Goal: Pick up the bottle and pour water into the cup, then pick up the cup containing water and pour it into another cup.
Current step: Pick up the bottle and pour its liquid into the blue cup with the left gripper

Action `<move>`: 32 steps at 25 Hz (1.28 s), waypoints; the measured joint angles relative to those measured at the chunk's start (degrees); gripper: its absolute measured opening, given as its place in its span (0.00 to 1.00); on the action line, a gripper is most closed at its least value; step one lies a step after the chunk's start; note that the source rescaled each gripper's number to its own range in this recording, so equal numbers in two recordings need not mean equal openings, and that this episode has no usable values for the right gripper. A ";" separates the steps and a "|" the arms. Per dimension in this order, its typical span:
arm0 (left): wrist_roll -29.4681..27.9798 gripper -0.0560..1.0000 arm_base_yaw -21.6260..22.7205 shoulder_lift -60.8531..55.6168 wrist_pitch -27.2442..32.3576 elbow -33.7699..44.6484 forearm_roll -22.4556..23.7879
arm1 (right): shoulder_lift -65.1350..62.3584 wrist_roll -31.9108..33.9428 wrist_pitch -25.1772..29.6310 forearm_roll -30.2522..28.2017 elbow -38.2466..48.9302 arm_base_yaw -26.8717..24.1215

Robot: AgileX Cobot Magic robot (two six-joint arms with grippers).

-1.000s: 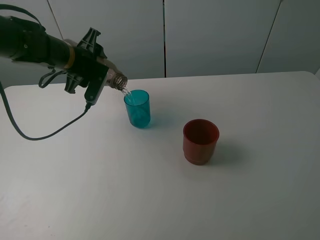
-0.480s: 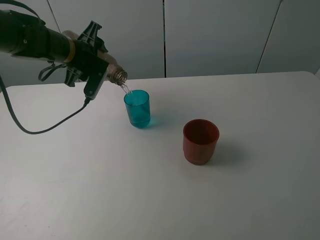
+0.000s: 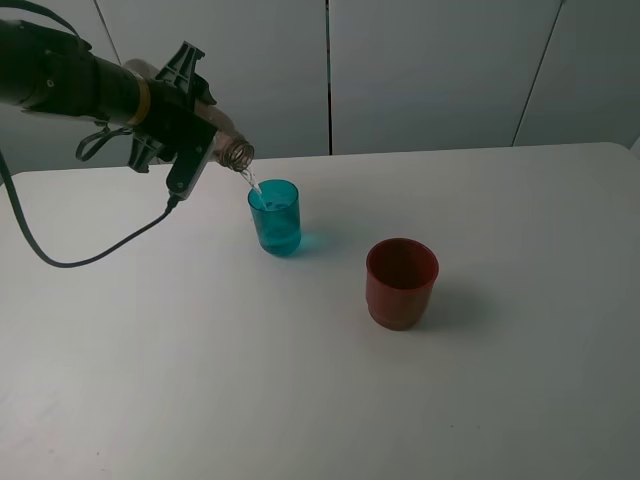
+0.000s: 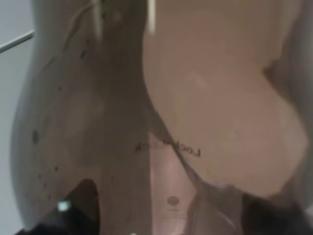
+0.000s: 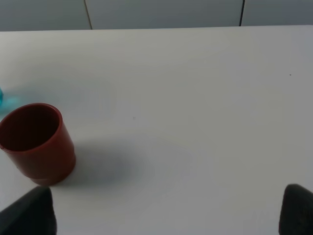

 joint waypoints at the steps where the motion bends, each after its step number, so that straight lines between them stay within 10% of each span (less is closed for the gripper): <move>1: 0.00 0.08 0.00 0.00 -0.13 0.00 0.00 | 0.00 0.00 0.00 0.00 0.00 0.00; 32: 1.06 0.08 -0.11 0.00 -2.77 -1.74 5.71 | 0.00 0.00 0.00 0.00 0.00 0.00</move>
